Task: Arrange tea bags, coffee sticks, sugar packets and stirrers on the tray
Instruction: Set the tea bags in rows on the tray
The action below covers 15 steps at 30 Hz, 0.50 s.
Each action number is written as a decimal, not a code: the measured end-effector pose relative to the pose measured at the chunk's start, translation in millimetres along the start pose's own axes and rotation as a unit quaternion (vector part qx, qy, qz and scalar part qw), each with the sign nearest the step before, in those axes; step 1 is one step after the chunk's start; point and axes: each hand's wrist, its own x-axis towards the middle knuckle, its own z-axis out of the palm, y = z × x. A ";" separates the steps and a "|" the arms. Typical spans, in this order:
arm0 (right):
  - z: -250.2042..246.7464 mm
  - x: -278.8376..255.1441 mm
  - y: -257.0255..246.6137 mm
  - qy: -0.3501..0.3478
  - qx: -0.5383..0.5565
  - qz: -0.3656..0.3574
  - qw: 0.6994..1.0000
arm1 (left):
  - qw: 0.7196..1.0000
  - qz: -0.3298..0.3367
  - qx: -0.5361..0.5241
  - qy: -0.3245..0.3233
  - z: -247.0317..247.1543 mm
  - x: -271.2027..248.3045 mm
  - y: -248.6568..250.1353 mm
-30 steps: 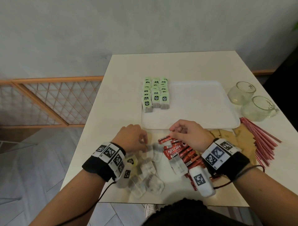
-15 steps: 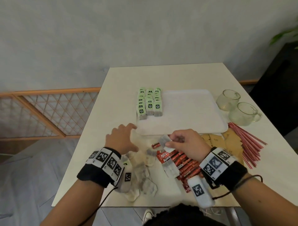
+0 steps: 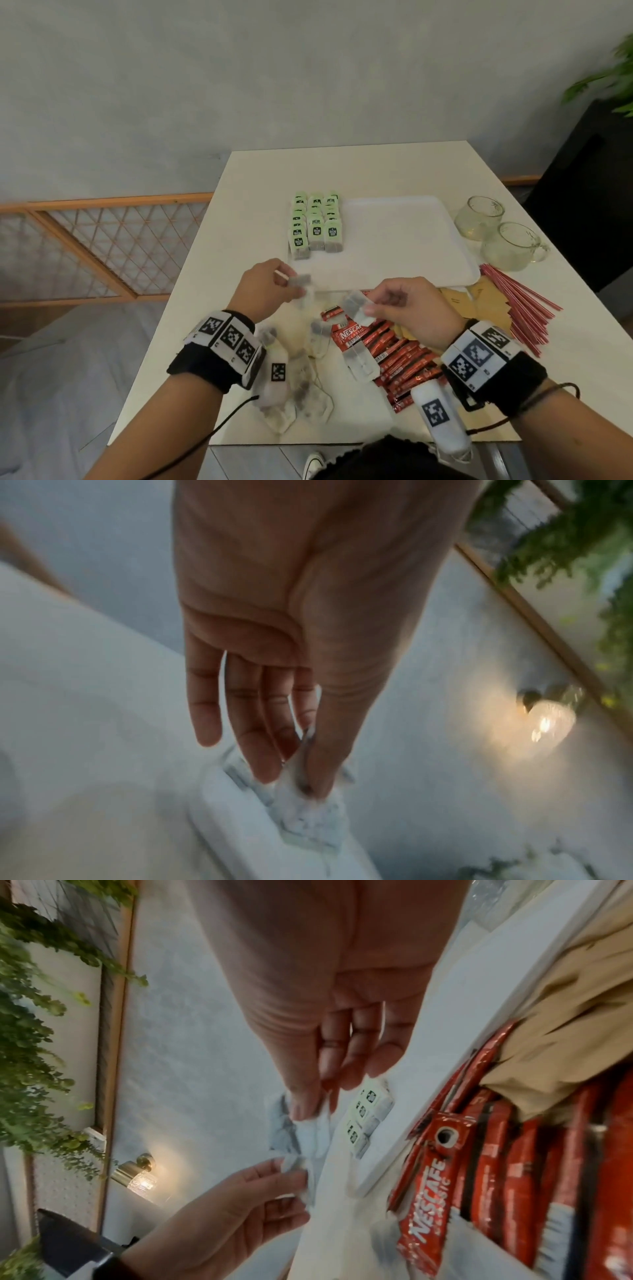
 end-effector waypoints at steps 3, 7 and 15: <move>4.2 3.8 -10.8 0.014 0.040 -0.016 0.999 | 0.981 0.000 -0.189 -0.044 5.2 -8.3 17.0; 11.0 12.8 -12.8 0.009 0.074 -0.025 0.997 | 0.960 -0.001 -0.264 -0.090 18.4 -18.4 29.1; 13.7 14.3 10.4 0.038 -0.020 -0.006 0.999 | 0.987 0.035 -0.006 -0.158 32.0 -17.8 10.1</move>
